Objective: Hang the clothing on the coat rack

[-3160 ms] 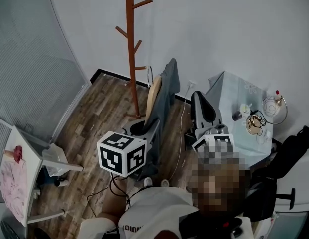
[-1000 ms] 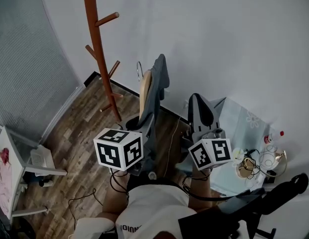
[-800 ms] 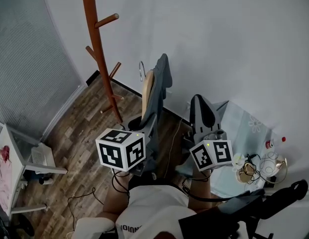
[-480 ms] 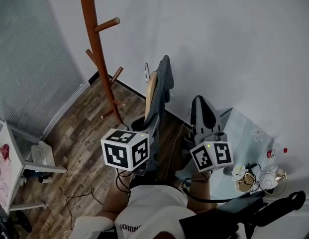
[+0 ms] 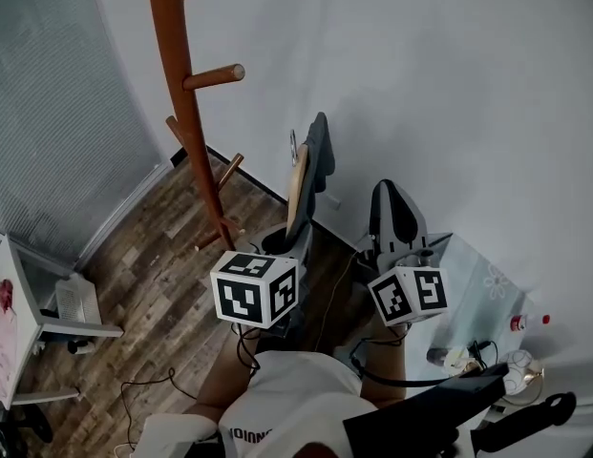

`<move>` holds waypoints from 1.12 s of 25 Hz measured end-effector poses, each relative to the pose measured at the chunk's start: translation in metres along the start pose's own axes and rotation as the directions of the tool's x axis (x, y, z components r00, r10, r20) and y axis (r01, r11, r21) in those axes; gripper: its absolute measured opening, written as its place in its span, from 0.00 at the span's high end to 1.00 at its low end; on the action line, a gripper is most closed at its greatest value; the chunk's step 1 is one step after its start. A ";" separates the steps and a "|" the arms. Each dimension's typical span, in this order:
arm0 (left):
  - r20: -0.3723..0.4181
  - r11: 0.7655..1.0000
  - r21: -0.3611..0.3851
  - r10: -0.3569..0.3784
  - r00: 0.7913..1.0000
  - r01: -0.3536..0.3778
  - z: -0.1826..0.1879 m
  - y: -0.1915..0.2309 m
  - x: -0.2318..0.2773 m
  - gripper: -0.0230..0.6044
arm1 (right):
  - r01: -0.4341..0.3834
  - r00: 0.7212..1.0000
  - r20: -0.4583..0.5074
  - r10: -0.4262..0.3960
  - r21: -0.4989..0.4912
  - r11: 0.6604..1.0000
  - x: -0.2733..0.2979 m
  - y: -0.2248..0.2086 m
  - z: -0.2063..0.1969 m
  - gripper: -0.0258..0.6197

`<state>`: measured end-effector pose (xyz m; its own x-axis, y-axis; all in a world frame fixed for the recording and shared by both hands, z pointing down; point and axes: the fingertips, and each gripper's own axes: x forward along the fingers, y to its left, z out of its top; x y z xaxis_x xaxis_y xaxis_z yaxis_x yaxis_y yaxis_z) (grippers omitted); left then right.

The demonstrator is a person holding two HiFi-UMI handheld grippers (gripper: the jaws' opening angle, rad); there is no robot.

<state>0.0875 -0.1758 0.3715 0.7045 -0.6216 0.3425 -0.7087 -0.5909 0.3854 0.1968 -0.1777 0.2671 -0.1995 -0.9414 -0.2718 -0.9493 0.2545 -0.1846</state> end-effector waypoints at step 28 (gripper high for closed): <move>0.020 0.975 -0.188 0.121 0.992 -0.115 -0.010 0.075 0.044 0.92 | -0.076 0.993 -0.094 0.077 0.015 0.997 0.062 0.010 -0.046 0.93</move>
<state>0.0656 -0.2425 0.4244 0.6126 -0.6986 0.3698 -0.7654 -0.4077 0.4978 0.1637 -0.2433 0.2921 -0.2940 -0.9356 -0.1955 -0.9277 0.3286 -0.1773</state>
